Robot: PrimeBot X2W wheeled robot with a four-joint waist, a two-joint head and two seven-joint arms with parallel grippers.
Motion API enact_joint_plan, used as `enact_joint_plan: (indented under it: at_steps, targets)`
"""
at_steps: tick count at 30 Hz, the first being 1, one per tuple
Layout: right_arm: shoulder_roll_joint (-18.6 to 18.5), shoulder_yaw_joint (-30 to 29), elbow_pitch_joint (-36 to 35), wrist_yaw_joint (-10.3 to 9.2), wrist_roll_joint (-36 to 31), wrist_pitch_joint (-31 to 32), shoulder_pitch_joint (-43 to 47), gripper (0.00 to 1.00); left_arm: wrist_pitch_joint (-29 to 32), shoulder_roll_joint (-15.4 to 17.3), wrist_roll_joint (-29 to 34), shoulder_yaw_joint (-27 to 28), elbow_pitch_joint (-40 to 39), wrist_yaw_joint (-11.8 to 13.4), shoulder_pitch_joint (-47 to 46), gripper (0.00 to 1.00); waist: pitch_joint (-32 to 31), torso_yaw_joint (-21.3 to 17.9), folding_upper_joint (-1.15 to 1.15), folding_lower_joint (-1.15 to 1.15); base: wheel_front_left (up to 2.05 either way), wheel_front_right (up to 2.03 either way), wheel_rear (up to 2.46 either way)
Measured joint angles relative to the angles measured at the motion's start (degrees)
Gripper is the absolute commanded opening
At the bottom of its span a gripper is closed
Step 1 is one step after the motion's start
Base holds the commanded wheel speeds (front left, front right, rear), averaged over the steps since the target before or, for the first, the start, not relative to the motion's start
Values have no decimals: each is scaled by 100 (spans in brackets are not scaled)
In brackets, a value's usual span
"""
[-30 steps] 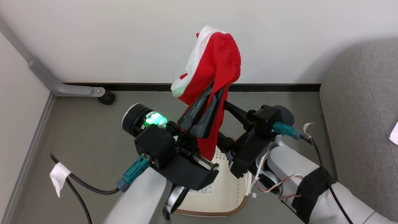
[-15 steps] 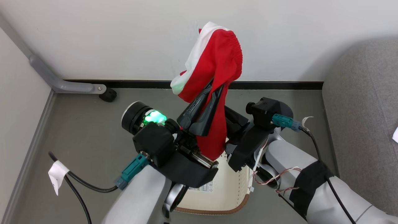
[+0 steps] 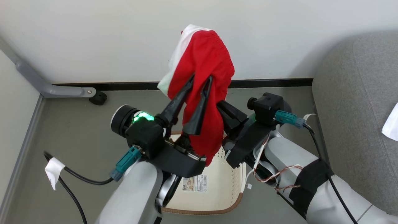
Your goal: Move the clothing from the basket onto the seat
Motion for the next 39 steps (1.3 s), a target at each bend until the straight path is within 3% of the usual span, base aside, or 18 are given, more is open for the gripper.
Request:
enact_joint_plan:
  at_steps: [8, 17, 39]
  targets:
    - [-7, -86, -152, 0, -1, 0, 15, 0, 0, 15, 1, 189, 322, 107, 0, 100, -13, -46, 0, 0, 0, 0, 0]
    - [-4, -132, -277, 0, -1, 0, 16, 0, 0, 277, 1, 601, 616, 258, 25, 100, -21, -201, 0, 0, 0, 0, 0]
    - [-152, -672, -519, 0, -32, 0, 63, 0, 0, 447, 4, 965, 725, 347, 753, 100, -192, -1077, 0, 0, 0, 0, 0]
